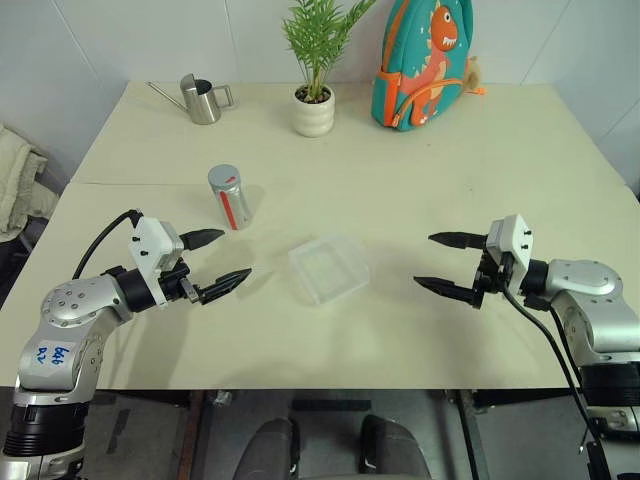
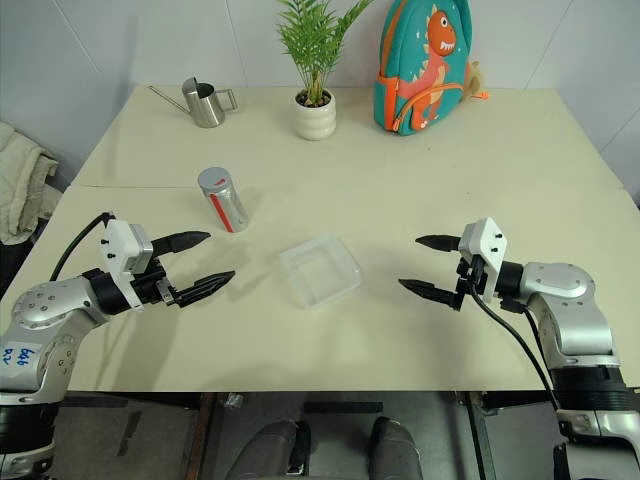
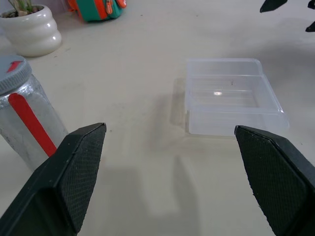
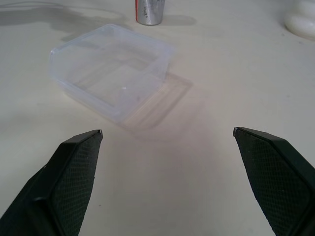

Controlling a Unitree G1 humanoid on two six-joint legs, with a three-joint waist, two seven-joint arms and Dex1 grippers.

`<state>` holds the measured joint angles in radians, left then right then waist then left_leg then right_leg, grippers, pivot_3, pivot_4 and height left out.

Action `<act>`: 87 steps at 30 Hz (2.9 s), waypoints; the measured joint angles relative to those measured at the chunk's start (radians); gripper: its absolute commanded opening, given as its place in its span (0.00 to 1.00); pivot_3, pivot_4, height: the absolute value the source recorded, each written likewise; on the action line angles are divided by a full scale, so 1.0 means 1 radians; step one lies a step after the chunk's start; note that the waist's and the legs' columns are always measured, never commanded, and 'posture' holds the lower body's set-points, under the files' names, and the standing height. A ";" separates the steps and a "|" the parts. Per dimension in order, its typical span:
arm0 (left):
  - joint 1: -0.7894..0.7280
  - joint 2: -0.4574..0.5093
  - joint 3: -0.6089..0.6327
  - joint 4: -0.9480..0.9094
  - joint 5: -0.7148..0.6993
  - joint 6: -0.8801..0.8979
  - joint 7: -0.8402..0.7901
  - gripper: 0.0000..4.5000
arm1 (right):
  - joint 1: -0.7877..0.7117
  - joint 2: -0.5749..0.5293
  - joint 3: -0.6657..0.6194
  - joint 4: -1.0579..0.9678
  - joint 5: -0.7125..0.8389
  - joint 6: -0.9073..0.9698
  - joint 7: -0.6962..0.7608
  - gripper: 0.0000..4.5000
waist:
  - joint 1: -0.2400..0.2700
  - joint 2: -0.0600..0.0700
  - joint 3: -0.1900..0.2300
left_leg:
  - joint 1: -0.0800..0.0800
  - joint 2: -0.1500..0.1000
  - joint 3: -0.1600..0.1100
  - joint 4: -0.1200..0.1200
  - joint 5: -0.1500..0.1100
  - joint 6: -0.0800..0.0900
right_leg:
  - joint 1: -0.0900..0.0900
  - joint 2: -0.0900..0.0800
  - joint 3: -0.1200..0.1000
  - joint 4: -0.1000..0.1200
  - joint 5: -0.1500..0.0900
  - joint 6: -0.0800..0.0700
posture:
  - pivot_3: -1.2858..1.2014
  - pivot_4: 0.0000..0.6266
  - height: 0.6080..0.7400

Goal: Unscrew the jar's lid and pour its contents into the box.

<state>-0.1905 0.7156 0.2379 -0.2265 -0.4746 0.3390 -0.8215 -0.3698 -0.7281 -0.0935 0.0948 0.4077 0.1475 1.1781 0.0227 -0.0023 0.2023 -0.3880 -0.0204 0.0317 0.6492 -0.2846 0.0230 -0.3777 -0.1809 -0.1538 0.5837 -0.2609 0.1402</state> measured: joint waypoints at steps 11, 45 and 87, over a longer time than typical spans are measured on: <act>0.130 -0.075 0.097 -0.141 0.002 0.033 0.157 0.99 | -0.124 0.090 0.049 0.065 0.006 0.007 0.033 1.00 | -0.002 0.000 0.000 | 0.002 0.002 0.000 0.000 -0.003 0.001 | -0.002 0.001 0.007 0.000 0.000 0.000 | 0.52 0.24 1.00; -0.313 -0.540 -0.101 0.328 0.460 -0.124 0.897 0.99 | -0.286 0.357 0.137 -0.142 0.088 0.164 -0.124 1.00 | 0.002 -0.003 -0.001 | -0.004 0.001 0.011 0.004 -0.004 0.001 | -0.015 0.007 0.019 0.004 0.002 0.000 | 0.52 0.24 1.00; -0.320 -0.344 -0.060 0.300 0.214 -0.140 0.562 0.44 | -0.238 0.346 0.127 -0.183 0.084 0.207 -0.262 1.00 | -0.016 -0.004 -0.001 | -0.004 0.009 0.014 0.004 -0.005 0.000 | -0.017 0.010 0.022 0.004 0.002 0.000 | 0.52 0.24 1.00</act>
<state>-0.5106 0.3714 0.1781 0.0736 -0.2604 0.1986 -0.2599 -0.6081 -0.3817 0.0340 -0.0883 0.4920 0.3543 0.9162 0.0063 -0.0065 0.2016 -0.3916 -0.0117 0.0460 0.6531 -0.2893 0.0227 -0.3946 -0.1709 -0.1323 0.5881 -0.2592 0.1401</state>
